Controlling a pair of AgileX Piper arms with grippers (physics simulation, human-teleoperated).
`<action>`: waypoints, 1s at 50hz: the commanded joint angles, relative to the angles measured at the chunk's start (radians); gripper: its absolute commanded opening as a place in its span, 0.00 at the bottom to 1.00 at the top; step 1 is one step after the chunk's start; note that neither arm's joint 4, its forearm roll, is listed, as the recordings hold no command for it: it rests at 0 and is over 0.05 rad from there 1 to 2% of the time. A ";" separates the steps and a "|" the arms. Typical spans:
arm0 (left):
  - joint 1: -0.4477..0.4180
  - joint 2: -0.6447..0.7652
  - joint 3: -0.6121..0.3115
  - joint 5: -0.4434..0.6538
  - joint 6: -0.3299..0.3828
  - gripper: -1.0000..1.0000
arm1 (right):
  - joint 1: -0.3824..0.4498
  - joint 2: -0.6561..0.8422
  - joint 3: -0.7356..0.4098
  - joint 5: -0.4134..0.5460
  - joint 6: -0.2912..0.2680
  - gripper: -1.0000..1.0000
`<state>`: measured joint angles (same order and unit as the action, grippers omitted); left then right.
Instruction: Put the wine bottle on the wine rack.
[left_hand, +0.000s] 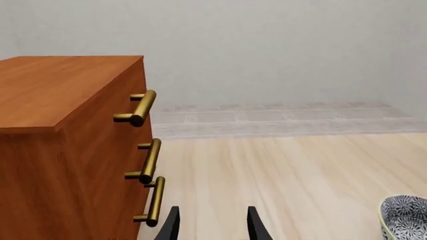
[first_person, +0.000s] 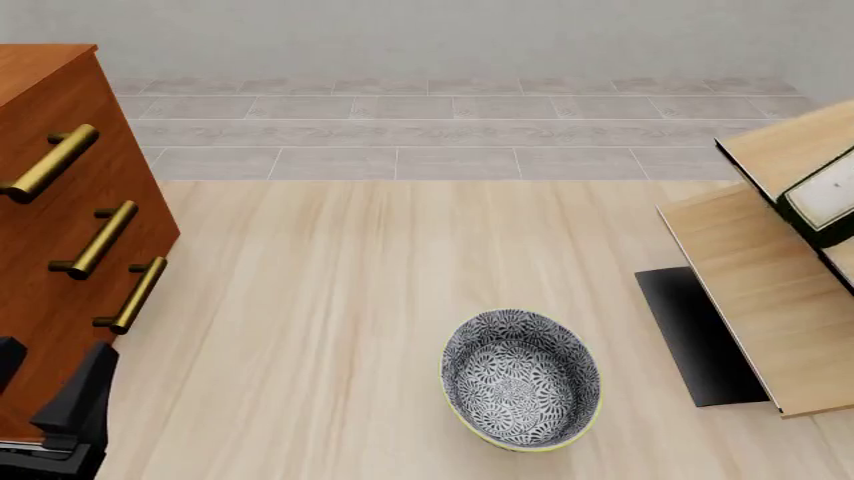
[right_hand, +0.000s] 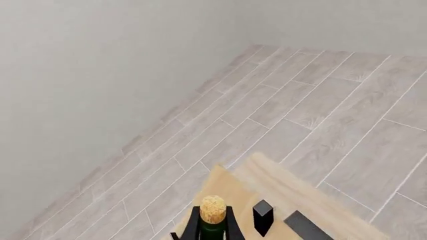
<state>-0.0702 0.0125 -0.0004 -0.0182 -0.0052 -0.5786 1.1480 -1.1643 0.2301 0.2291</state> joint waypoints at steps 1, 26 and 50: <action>0.002 0.000 0.000 0.005 -0.002 1.00 | -0.036 0.048 0.034 -0.003 0.022 0.00; 0.006 0.011 0.000 -0.006 0.002 1.00 | -0.080 0.094 0.084 -0.053 0.027 0.00; 0.007 0.019 0.000 -0.016 0.003 1.00 | -0.132 0.143 0.104 -0.094 0.036 0.00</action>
<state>-0.0640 0.0287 -0.0006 -0.0310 -0.0028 -0.7031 1.2487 -1.1185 0.1316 0.2393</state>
